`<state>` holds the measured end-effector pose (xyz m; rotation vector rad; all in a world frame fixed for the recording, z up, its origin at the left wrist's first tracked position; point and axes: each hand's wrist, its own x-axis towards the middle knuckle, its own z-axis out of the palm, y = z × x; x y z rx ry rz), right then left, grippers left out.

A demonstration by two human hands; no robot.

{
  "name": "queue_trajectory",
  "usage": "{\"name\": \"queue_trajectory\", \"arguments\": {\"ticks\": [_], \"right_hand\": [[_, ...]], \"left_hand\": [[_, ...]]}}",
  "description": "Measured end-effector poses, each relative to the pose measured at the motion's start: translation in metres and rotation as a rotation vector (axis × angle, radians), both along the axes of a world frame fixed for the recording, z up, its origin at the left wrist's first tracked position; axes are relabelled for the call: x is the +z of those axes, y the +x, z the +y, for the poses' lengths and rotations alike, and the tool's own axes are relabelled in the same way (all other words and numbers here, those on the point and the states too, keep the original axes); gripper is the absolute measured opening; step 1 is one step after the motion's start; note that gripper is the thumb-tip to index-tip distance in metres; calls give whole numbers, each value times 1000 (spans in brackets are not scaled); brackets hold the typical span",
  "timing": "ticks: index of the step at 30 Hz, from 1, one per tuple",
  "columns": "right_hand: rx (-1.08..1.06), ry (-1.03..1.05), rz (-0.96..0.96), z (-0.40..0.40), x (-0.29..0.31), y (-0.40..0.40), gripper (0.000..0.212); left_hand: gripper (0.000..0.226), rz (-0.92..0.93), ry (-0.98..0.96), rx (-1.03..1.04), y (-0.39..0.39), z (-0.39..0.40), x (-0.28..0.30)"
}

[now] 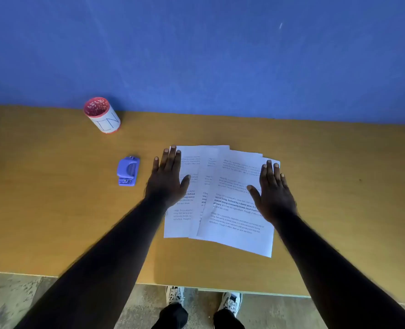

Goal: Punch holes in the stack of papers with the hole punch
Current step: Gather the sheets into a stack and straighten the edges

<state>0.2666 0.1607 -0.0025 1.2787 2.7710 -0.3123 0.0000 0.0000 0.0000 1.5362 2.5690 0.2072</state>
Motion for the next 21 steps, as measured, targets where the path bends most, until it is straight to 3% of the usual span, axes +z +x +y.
{"name": "queue_trajectory", "arguments": {"ticks": [11,15,21], "right_hand": [[-35,-178,-109,-28,-36,17,82],[-58,-233,-163,-32,-40,19,85],[-52,-264,-171,-29,-41,18,86]], "left_hand": [[86,-191,-217,181,26,-31,-34],[104,-278,-194,360,31,-36,-33],[126,-298,-252,400,35,-34,-29]]}}
